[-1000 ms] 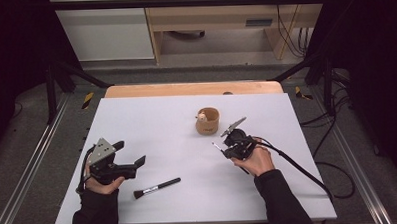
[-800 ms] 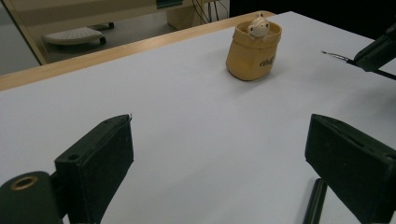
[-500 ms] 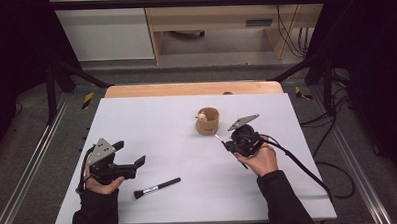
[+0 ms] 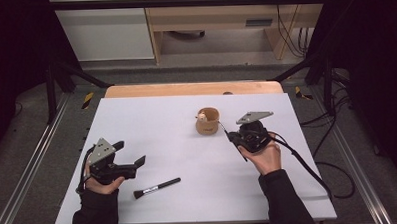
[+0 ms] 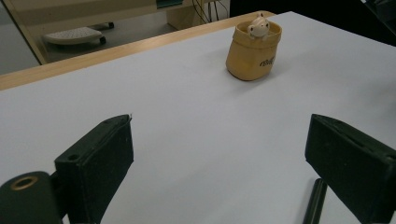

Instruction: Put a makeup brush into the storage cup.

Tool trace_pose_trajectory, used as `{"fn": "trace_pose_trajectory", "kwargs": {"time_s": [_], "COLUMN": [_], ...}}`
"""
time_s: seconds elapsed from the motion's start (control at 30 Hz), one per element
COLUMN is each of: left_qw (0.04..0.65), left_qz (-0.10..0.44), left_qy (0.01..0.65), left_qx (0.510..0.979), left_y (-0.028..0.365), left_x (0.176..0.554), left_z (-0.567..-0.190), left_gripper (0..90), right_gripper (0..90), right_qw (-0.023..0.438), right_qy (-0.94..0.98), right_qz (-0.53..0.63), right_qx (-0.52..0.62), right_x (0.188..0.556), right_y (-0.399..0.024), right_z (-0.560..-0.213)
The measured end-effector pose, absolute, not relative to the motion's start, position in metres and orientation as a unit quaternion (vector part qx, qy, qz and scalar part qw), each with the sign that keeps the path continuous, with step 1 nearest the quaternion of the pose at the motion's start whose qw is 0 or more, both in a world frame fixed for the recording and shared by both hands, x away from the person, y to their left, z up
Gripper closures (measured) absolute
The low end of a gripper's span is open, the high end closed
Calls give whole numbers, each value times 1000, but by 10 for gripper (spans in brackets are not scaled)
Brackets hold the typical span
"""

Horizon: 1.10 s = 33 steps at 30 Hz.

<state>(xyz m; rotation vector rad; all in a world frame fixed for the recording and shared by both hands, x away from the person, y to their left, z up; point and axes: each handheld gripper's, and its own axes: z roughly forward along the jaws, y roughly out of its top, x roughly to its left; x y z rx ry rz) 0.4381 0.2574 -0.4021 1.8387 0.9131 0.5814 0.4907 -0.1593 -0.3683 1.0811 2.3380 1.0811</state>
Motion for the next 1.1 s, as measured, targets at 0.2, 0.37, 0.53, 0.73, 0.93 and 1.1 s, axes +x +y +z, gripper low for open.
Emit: {"fn": "trace_pose_trajectory", "kwargs": {"time_s": [0.2, 0.37, 0.53, 0.73, 0.93, 1.1], "left_qw": [482, 483, 483, 482, 483, 483], "left_qz": [238, 238, 238, 238, 238, 238], "left_qy": [375, 374, 374, 374, 374, 375], "left_qx": [755, 755, 755, 756, 755, 755], "left_y": [257, 257, 257, 257, 258, 257], "left_x": [438, 438, 438, 438, 438, 439], "left_z": [-402, -402, -403, -403, -403, -403], "left_gripper": [70, 69, 69, 69, 69, 68], "right_gripper": [860, 860, 860, 860, 860, 860], "right_qw": [186, 194, 198, 203, 203, 204], "right_qy": [806, 792, 778, 768, 753, 746], "right_qz": [406, 427, 446, 460, 479, 487], "right_qx": [388, 392, 397, 397, 402, 407], "right_x": [489, 488, 487, 488, 492, 496], "right_y": [-165, -169, -172, -173, -174, -174], "right_z": [-361, -355, -351, -349, -348, -348]}}
